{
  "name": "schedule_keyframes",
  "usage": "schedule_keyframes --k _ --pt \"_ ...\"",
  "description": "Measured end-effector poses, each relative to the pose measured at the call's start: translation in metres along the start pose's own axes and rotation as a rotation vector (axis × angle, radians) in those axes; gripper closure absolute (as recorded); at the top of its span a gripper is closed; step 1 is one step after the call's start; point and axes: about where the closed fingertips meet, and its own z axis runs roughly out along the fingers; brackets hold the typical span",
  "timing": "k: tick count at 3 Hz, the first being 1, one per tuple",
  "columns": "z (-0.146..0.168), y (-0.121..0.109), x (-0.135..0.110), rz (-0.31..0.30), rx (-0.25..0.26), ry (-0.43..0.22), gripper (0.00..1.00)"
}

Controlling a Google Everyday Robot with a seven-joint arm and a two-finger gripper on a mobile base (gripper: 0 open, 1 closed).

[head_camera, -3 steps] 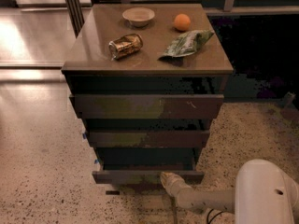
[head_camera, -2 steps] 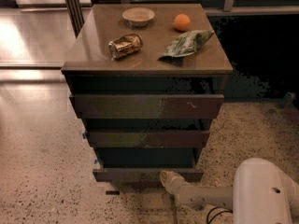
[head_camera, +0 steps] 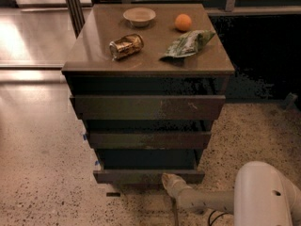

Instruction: Close bottom drawer

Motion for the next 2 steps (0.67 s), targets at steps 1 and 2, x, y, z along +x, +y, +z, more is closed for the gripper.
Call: schedule_keyframes --k 1,2 --pt "0.006 -0.018 0.0 -0.017 0.045 0.0 1.0" --pt "0.017 -0.054 0.001 -0.04 0.116 0.004 1.0"
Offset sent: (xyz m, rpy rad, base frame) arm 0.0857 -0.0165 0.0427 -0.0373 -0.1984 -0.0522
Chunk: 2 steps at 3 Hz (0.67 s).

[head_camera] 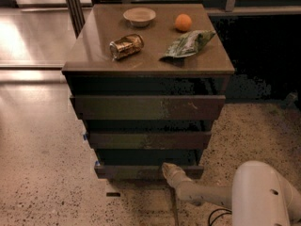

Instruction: Close bottom drawer

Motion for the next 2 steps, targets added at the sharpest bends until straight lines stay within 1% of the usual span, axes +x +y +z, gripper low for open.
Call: schedule_keyframes --k 1,2 --pt "0.0 0.0 0.0 0.0 0.0 0.0 1.0" --pt "-0.013 0.016 -0.016 -0.011 -0.033 -0.014 1.0"
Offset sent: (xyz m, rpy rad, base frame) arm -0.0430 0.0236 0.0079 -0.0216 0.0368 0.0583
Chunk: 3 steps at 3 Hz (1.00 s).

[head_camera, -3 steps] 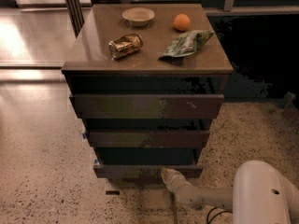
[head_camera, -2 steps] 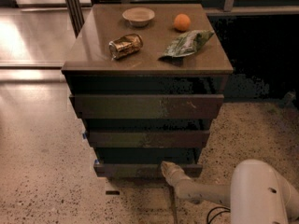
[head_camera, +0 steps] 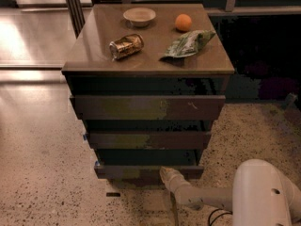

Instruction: Close bottom drawer

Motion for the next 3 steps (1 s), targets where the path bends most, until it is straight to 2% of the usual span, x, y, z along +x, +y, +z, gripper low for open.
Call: schedule_keyframes --k 1,2,3 --pt "-0.005 0.012 -0.007 0.006 -0.021 -0.01 1.0" --pt "-0.001 0.024 -0.003 0.016 -0.051 -0.008 1.0" --pt "0.015 0.037 0.011 0.032 -0.099 0.002 1.0"
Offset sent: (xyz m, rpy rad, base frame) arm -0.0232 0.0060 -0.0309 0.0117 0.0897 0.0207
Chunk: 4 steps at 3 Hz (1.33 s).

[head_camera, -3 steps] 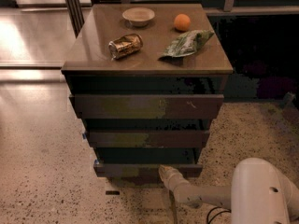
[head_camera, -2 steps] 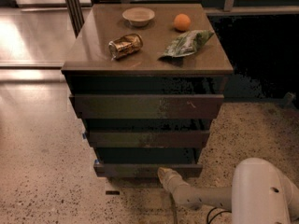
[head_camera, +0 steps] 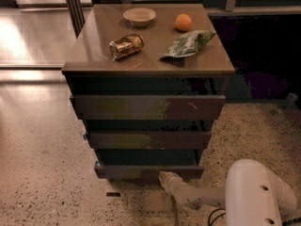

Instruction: Close bottom drawer

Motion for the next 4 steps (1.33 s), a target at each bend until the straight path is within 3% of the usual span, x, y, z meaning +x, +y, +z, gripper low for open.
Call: schedule_keyframes --k 1,3,4 --pt "0.022 -0.002 0.017 0.001 -0.022 0.008 1.0" --pt "0.037 -0.023 0.027 -0.037 0.034 0.033 1.0" --pt "0.037 -0.023 0.027 -0.037 0.034 0.033 1.0"
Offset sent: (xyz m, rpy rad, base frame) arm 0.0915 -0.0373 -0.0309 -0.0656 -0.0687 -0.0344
